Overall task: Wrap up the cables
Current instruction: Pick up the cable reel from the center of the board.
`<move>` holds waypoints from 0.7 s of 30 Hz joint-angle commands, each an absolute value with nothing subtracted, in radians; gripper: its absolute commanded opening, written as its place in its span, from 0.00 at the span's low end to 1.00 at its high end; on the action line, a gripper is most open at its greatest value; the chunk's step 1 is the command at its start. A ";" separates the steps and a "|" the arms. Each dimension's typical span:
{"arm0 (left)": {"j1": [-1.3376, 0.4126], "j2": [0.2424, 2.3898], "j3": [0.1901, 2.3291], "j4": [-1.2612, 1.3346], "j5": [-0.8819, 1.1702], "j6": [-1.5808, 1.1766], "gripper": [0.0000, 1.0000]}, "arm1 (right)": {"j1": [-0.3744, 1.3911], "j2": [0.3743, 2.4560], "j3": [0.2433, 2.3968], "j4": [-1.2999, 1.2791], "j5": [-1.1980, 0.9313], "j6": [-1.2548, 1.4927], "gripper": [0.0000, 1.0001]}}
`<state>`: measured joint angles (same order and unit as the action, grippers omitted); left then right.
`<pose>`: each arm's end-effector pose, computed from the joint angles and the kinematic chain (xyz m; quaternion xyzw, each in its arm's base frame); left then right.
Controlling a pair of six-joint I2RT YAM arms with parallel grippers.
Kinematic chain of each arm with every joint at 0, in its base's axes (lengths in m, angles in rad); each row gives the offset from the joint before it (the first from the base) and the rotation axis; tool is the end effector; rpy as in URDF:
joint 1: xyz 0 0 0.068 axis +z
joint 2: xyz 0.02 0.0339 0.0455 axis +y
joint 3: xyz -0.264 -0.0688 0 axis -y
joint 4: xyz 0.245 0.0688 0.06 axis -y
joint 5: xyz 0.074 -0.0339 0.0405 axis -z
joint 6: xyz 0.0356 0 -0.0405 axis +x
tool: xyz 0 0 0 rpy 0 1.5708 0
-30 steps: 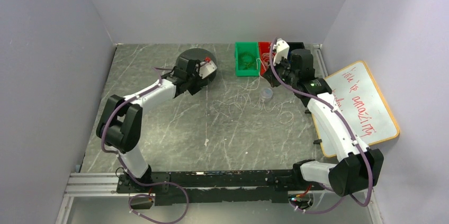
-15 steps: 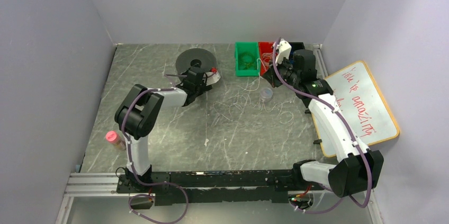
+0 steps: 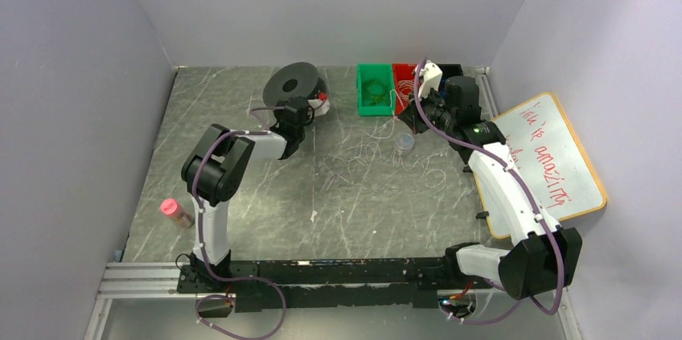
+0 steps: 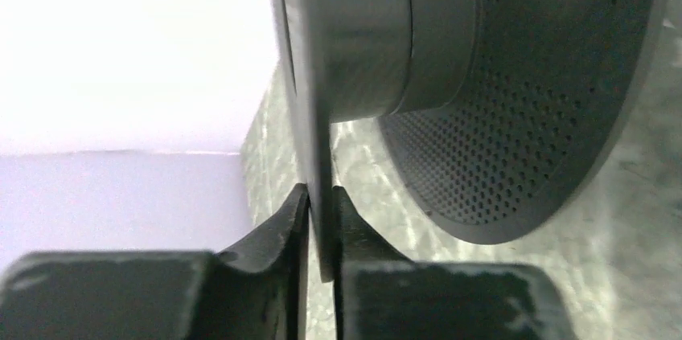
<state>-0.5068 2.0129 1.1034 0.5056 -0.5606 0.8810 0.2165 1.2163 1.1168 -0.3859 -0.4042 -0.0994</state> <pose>0.3821 -0.1905 0.1547 0.3957 0.7140 0.3253 0.4772 0.2631 0.0722 0.3467 -0.2343 0.8121 0.2012 0.4950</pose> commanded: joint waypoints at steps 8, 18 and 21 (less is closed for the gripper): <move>-0.512 1.839 1.139 0.304 -0.444 0.744 0.03 | 0.209 1.204 1.108 -0.327 -0.421 -0.088 0.00; -0.511 1.506 1.178 -0.139 -0.145 0.683 0.03 | 0.289 1.246 1.129 -0.341 -0.390 -0.106 0.00; -0.512 1.403 1.184 -0.227 -0.095 0.682 0.02 | 0.384 1.289 1.172 -0.369 -0.350 -0.126 0.00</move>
